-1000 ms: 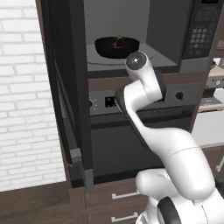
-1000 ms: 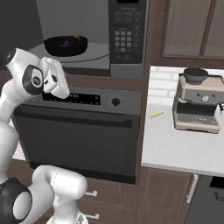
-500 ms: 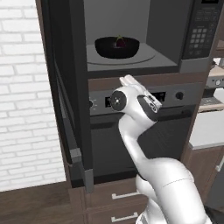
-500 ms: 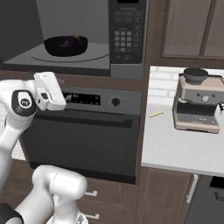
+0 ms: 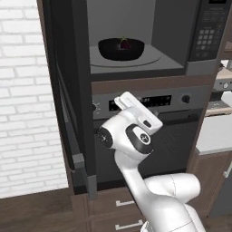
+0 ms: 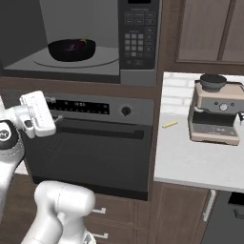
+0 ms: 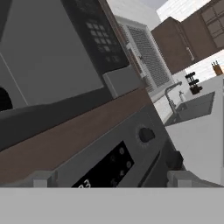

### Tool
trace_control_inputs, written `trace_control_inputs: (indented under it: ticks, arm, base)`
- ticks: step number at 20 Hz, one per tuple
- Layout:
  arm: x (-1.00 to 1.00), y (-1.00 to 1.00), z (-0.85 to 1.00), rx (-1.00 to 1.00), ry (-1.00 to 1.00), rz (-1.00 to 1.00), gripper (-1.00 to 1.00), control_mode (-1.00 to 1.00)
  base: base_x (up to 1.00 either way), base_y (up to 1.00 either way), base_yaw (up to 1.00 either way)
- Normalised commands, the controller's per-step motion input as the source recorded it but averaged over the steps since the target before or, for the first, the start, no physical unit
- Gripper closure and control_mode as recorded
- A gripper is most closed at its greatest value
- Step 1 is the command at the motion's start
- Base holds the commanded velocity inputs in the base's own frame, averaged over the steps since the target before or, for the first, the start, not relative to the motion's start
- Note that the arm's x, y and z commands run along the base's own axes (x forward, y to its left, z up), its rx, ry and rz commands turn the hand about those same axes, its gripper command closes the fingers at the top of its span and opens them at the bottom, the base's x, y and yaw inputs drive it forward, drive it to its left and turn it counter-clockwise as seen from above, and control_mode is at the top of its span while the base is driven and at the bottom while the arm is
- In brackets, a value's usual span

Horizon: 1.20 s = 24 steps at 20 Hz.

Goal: Pick the eggplant from the sink and place it in the bowl. Then pick the bowl and place it in the microwave. Then close the microwave door and press the start button.

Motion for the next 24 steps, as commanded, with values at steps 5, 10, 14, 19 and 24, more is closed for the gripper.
trace_control_inputs:
  ticks: [5, 10, 14, 19, 24]
  arm:
    - [-0.57, 0.44, -0.05, -0.01, -0.07, -0.04, -1.00, -1.00]
    - [-0.80, 0.39, -0.06, -0.03, -0.09, 0.00, -1.00, -1.00]
    - [-0.27, 0.81, -0.14, -0.07, -0.07, 0.00, -1.00, -1.00]
    - [-0.04, 0.91, -0.17, -0.07, -0.10, 0.00, -1.00, -1.00]
    - [0.00, 0.96, -0.15, -0.08, -0.04, 0.00, -1.00, -1.00]
  base:
    - [0.00, 0.00, 0.00]
    - [0.00, 0.00, 0.00]
    - [0.00, 0.00, 0.00]
    - [0.00, 0.00, 0.00]
    - [0.00, 0.00, 0.00]
